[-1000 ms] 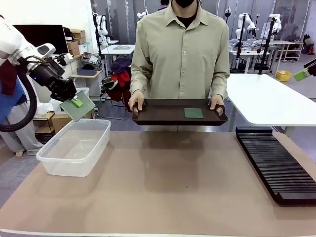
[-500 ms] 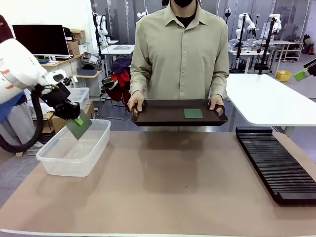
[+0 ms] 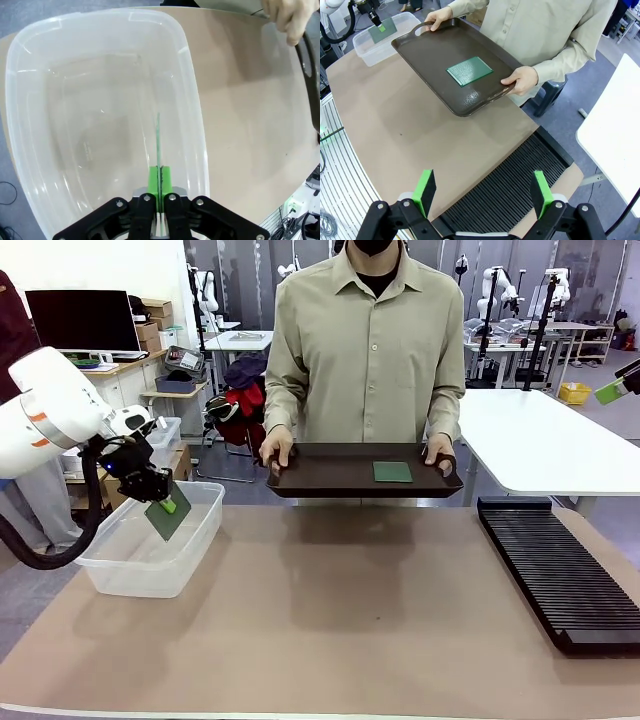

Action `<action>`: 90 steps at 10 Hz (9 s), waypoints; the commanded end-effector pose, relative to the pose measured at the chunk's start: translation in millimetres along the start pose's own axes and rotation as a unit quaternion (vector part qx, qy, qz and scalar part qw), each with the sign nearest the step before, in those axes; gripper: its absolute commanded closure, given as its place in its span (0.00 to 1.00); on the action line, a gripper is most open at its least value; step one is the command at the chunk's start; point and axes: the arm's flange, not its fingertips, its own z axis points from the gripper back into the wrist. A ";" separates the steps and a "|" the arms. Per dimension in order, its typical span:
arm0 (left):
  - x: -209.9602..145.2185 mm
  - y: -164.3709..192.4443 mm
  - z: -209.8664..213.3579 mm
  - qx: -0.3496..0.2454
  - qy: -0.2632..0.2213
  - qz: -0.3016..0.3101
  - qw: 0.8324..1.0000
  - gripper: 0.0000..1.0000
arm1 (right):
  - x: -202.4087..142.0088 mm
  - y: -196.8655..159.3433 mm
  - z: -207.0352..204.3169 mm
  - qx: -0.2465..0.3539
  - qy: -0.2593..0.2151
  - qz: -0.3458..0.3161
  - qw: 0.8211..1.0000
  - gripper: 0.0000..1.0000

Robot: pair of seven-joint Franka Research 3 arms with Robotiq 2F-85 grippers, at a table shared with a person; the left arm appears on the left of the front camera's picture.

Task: Sort PCBs into racks and boxes based on the side picked up.
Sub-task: If the short side of the Blank PCB is picked up, insert it into the PCB Rack ; if the long side is picked up, place it in the Organizing box, then pick up the Blank PCB handed by the Human.

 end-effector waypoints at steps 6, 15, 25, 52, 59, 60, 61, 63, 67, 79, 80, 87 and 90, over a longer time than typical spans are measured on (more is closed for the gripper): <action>-12.6 7.0 -47.9 0.003 -0.004 0.018 1.000 0.97 | 0.2 0.5 -1.3 0.006 -0.002 0.000 1.000 0.00; -17.4 18.0 -69.7 0.016 0.014 0.024 0.999 0.97 | 0.2 0.5 -1.3 0.006 -0.002 0.000 1.000 0.00; -15.1 24.7 -43.2 0.037 0.007 0.024 0.999 0.02 | 0.2 0.5 -1.3 0.006 -0.002 0.000 1.000 0.00; 35.4 -22.8 105.4 -0.049 -0.049 -0.294 0.953 0.00 | 0.2 0.5 -1.3 0.006 -0.002 0.000 1.000 0.00; 35.6 -99.2 168.0 -0.034 -0.126 -0.484 0.866 0.00 | 0.2 0.5 -1.3 0.006 -0.002 0.000 1.000 0.00; 34.0 -104.3 173.1 -0.042 -0.125 -0.496 0.858 0.00 | 0.2 0.5 -1.3 0.006 -0.002 0.000 1.000 0.00; 31.8 -108.8 179.2 -0.055 -0.124 -0.494 0.859 0.00 | 0.2 0.5 -1.3 0.006 -0.002 0.000 1.000 0.00; 37.1 -111.6 175.9 -0.030 -0.115 -0.488 0.865 0.00 | 0.2 0.5 -1.3 0.006 -0.002 0.000 1.000 0.00; 37.1 -111.6 175.9 -0.030 -0.115 -0.488 0.865 0.00 | 0.2 0.5 -1.3 0.006 -0.002 0.000 1.000 0.00; 17.1 -150.3 223.7 -0.056 -0.136 -0.476 0.867 0.00 | 0.2 0.5 -1.3 0.006 -0.002 0.000 1.000 0.00; 19.7 -150.7 221.8 -0.056 -0.129 -0.470 0.872 0.00 | 0.2 0.5 -1.3 0.006 -0.002 0.000 1.000 0.00; 19.7 -150.7 221.8 -0.056 -0.129 -0.470 0.872 0.00 | 0.2 0.5 -1.3 0.006 -0.002 0.000 1.000 0.00; 19.7 -150.7 221.8 -0.056 -0.129 -0.470 0.872 0.00 | 0.2 0.5 -1.3 0.006 -0.002 0.000 1.000 0.00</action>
